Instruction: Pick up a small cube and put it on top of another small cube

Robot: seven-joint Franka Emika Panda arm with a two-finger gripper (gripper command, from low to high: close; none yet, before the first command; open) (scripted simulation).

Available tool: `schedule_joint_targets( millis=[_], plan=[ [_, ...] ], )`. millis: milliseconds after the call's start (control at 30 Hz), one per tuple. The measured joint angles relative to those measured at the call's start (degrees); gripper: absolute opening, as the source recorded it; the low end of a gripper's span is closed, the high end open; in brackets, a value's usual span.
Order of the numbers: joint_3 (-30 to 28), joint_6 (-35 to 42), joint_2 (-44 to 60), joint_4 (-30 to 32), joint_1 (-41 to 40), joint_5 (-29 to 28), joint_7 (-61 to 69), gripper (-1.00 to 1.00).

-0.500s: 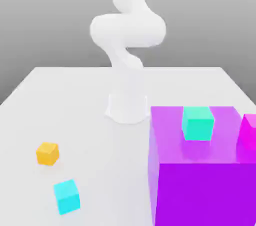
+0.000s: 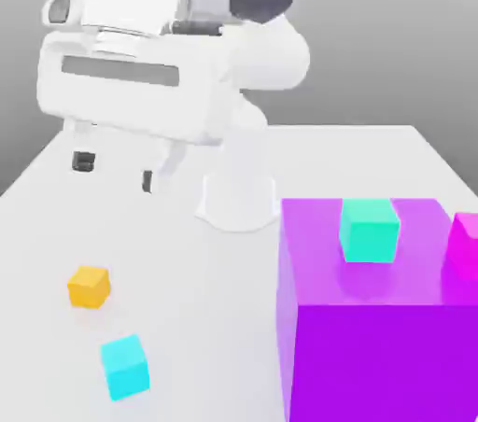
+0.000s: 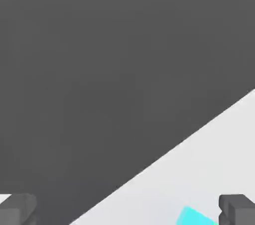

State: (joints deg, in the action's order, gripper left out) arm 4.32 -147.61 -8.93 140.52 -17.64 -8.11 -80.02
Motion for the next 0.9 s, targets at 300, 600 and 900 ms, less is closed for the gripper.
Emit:
schedule_joint_targets(
  millis=[300, 600, 900],
  plan=[
    [-1.54, -8.48, 18.03, 4.62, -4.39, 4.92, -10.93, 0.0],
    [-2.49, -17.82, 30.38, 3.36, -4.07, 5.62, -12.44, -1.0],
    [-1.68, -11.05, 22.02, 4.93, -4.64, 6.57, -11.67, -1.0]
  ],
)
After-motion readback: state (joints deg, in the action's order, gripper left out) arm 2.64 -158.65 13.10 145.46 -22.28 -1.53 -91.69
